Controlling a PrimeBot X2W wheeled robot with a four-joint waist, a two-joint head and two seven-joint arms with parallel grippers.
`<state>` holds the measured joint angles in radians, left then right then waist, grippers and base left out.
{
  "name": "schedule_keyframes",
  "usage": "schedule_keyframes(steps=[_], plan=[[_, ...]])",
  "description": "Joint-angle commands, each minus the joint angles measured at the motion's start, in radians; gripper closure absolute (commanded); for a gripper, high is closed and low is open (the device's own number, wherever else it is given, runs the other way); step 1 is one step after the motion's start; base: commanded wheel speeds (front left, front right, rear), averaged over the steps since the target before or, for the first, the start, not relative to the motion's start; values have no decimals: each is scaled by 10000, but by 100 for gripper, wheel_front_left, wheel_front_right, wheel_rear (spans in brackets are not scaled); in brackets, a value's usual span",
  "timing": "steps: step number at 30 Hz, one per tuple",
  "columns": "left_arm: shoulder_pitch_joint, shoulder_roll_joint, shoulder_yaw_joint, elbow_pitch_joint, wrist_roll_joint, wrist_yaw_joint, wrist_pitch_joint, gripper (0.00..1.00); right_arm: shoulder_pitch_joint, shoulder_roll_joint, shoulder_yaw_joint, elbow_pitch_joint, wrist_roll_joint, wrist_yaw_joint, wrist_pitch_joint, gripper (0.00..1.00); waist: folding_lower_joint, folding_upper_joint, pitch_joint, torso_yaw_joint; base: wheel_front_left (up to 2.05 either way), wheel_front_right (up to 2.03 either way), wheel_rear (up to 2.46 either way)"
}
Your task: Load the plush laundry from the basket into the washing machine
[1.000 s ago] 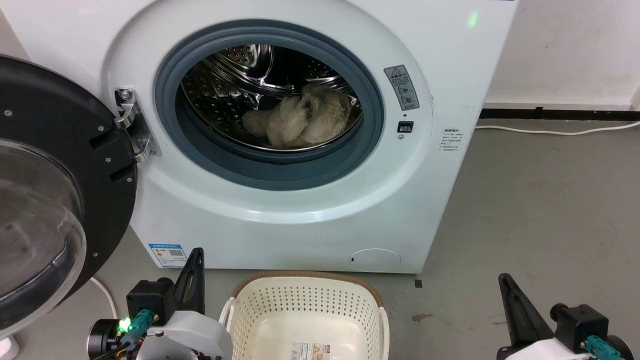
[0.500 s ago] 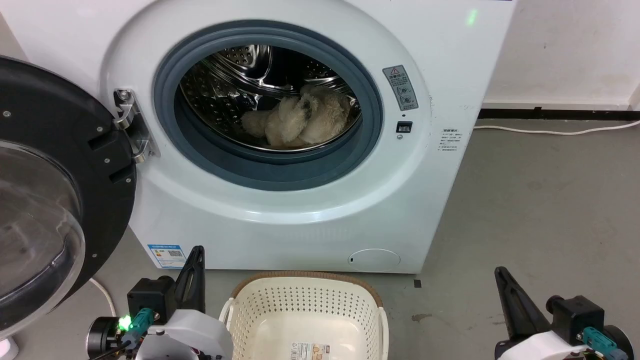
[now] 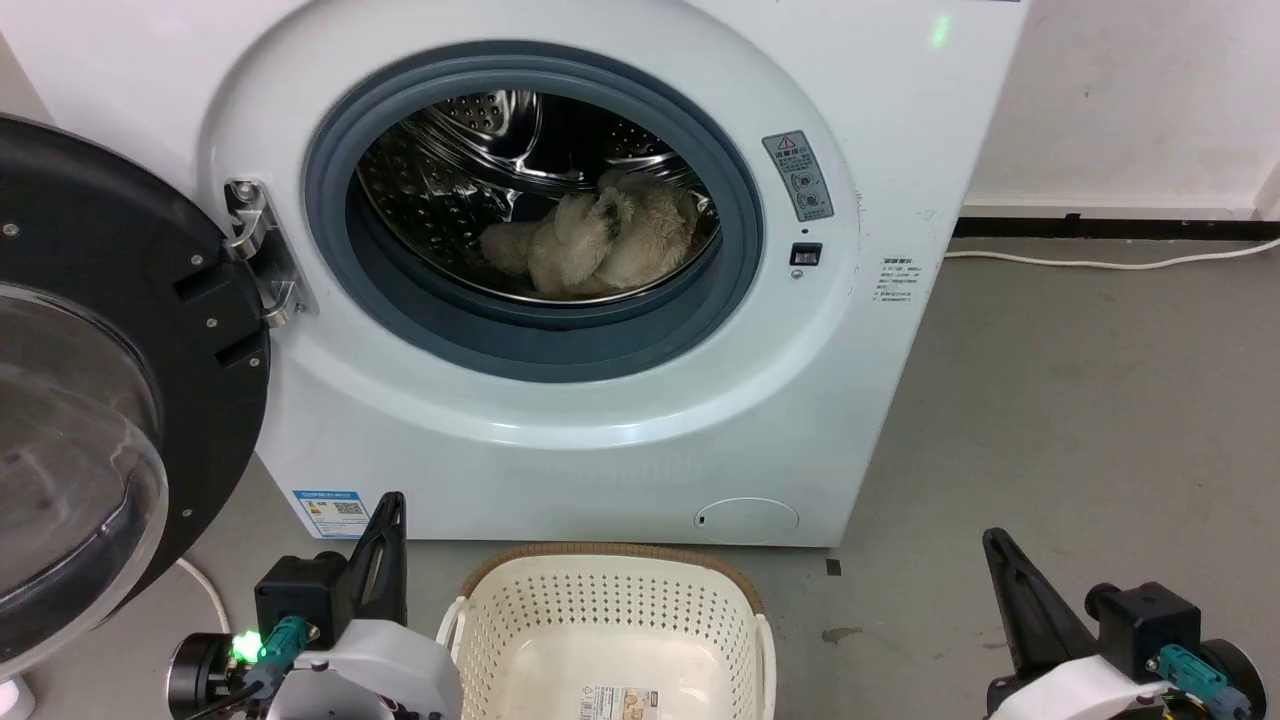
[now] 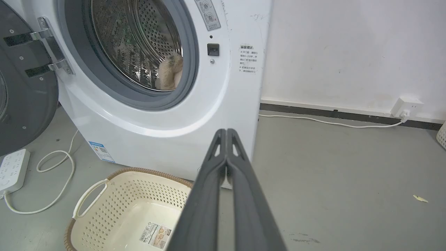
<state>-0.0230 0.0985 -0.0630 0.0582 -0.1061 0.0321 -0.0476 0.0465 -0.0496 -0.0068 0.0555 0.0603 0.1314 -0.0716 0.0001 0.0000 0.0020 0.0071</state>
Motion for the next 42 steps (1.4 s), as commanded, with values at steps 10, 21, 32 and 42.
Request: schedule_keyframes(steps=[10, 21, 32, 42], plan=[[155, -187, 224, -223, 376, -111, 157, 100, -284, -5, 35, -220, -247, -6, 227, 100, -1, 0, -6, -21, 0, 0, 0], [189, -323, 411, -388, 692, -208, 304, 100, -367, -6, 50, -374, -411, -7, 452, 100, -1, 0, -12, -44, 0, 0, 0], [224, -459, 598, -554, 1007, -305, 451, 100, -450, -6, 65, -529, -575, -7, 678, 100, -1, 0, -19, -67, 0, 0, 0], [230, -482, 630, -582, 1061, -321, 476, 100, -465, -6, 68, -555, -603, -7, 716, 100, -1, 0, -20, -71, 0, 0, 0]])
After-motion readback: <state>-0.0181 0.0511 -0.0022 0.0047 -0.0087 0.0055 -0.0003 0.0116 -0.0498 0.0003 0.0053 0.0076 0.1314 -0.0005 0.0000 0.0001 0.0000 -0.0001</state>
